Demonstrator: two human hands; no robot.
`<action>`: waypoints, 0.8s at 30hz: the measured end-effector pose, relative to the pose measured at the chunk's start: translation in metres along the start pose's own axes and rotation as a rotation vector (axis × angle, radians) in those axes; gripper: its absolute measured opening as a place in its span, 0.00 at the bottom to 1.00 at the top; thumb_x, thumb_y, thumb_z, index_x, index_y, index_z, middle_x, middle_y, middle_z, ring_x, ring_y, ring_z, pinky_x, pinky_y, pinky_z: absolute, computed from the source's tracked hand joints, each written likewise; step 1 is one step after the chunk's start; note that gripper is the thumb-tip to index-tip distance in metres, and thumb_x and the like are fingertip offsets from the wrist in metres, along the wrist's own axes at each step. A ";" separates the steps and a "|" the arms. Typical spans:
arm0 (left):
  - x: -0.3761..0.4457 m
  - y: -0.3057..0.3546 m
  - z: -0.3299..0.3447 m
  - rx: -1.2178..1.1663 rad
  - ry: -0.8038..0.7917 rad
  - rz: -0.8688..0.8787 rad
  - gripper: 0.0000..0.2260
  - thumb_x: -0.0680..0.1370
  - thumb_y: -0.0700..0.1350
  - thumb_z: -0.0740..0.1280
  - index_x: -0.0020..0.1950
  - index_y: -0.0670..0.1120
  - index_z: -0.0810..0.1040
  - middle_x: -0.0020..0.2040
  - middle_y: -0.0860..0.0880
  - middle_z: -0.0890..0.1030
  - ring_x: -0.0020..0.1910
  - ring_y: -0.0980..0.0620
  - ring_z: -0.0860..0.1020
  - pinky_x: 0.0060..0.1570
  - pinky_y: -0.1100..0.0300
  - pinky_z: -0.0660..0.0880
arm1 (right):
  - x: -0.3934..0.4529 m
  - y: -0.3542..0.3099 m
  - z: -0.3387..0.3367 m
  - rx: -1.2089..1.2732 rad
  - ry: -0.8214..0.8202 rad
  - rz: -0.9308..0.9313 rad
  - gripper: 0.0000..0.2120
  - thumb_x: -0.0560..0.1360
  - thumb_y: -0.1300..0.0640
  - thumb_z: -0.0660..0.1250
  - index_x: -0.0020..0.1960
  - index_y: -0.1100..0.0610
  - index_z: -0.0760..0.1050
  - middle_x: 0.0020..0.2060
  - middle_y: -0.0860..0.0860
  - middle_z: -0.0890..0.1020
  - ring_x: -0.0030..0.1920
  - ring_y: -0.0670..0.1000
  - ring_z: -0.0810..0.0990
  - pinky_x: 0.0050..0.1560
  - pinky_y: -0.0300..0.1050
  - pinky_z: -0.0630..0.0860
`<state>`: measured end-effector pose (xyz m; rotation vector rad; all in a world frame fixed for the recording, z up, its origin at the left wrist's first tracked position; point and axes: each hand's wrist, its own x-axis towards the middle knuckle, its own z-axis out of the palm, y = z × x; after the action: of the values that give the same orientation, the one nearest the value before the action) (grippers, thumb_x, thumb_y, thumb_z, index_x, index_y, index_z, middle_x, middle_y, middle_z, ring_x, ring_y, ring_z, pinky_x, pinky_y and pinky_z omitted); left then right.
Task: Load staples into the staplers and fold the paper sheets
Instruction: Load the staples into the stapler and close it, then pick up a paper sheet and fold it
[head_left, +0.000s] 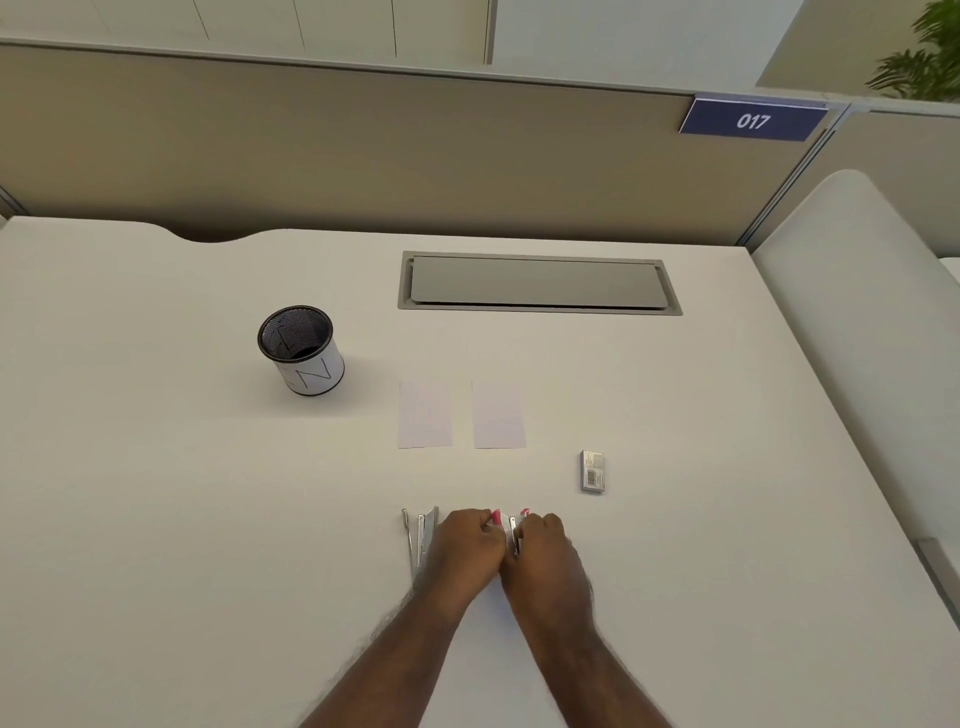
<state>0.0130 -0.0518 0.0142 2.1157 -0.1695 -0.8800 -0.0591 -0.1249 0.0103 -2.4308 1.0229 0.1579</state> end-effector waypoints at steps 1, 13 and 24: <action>0.000 0.001 0.000 0.034 0.003 0.002 0.17 0.75 0.40 0.60 0.25 0.47 0.67 0.26 0.50 0.72 0.27 0.53 0.68 0.30 0.61 0.64 | 0.000 -0.001 0.002 -0.023 0.002 -0.001 0.10 0.79 0.51 0.57 0.56 0.54 0.72 0.51 0.51 0.75 0.50 0.52 0.78 0.43 0.45 0.74; 0.026 0.023 -0.011 0.315 0.211 0.159 0.15 0.78 0.45 0.61 0.63 0.48 0.78 0.61 0.48 0.77 0.60 0.48 0.77 0.60 0.56 0.72 | -0.007 0.003 -0.006 -0.095 0.125 -0.004 0.20 0.75 0.34 0.55 0.57 0.46 0.71 0.51 0.45 0.76 0.51 0.49 0.78 0.42 0.44 0.76; 0.110 0.050 -0.019 0.980 0.285 0.389 0.23 0.78 0.59 0.62 0.68 0.49 0.70 0.60 0.46 0.71 0.59 0.45 0.70 0.52 0.51 0.67 | -0.018 0.013 -0.022 -0.074 0.120 -0.076 0.12 0.76 0.40 0.57 0.57 0.40 0.72 0.56 0.37 0.74 0.54 0.42 0.76 0.47 0.39 0.77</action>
<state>0.1160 -0.1165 0.0001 2.9054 -0.9858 -0.2387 -0.0827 -0.1322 0.0291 -2.5684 0.9892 0.0246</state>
